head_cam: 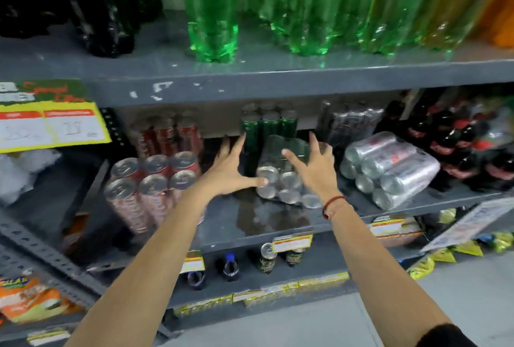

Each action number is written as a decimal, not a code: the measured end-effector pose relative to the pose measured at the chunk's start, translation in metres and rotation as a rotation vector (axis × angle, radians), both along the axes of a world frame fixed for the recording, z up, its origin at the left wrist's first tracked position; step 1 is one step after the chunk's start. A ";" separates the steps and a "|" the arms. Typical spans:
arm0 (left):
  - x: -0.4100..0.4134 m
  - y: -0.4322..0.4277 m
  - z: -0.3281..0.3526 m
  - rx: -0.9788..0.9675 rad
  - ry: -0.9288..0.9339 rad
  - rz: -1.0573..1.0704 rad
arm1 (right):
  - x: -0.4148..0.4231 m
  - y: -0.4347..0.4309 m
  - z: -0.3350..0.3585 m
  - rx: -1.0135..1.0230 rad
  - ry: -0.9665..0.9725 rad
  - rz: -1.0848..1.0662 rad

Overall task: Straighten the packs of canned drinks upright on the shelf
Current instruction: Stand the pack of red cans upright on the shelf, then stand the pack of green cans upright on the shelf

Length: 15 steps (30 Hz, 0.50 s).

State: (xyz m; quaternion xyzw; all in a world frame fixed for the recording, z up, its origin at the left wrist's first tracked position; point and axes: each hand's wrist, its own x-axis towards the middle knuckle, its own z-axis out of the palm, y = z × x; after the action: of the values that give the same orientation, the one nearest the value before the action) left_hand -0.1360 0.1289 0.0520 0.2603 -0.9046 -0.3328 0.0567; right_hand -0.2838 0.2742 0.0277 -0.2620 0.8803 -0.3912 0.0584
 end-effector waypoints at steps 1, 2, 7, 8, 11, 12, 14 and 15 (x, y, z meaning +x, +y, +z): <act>-0.016 0.003 -0.005 0.029 -0.011 -0.034 | -0.012 0.010 -0.001 0.052 0.001 -0.011; -0.031 0.005 -0.009 0.055 -0.029 -0.057 | -0.023 0.017 -0.003 0.108 -0.023 -0.004; -0.085 0.006 -0.018 0.107 -0.219 -0.151 | -0.064 0.020 -0.018 0.090 -0.423 0.149; -0.092 0.005 -0.019 0.111 -0.256 -0.158 | -0.068 0.018 -0.019 0.074 -0.481 0.170; -0.104 -0.001 -0.028 0.107 -0.334 -0.131 | -0.079 0.009 -0.019 0.071 -0.603 0.248; -0.106 -0.002 -0.032 0.103 -0.337 -0.128 | -0.082 0.006 -0.020 0.092 -0.611 0.263; -0.107 -0.002 -0.038 0.056 -0.311 -0.123 | -0.089 0.003 -0.024 0.121 -0.596 0.295; -0.106 0.000 -0.040 0.026 -0.283 -0.111 | -0.093 0.002 -0.029 0.121 -0.589 0.300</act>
State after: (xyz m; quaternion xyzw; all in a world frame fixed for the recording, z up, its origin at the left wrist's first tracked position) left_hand -0.2418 0.1290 0.0120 0.2550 -0.9121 -0.3072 -0.0933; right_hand -0.3767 0.2765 -0.0008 -0.2605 0.7989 -0.3840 0.3828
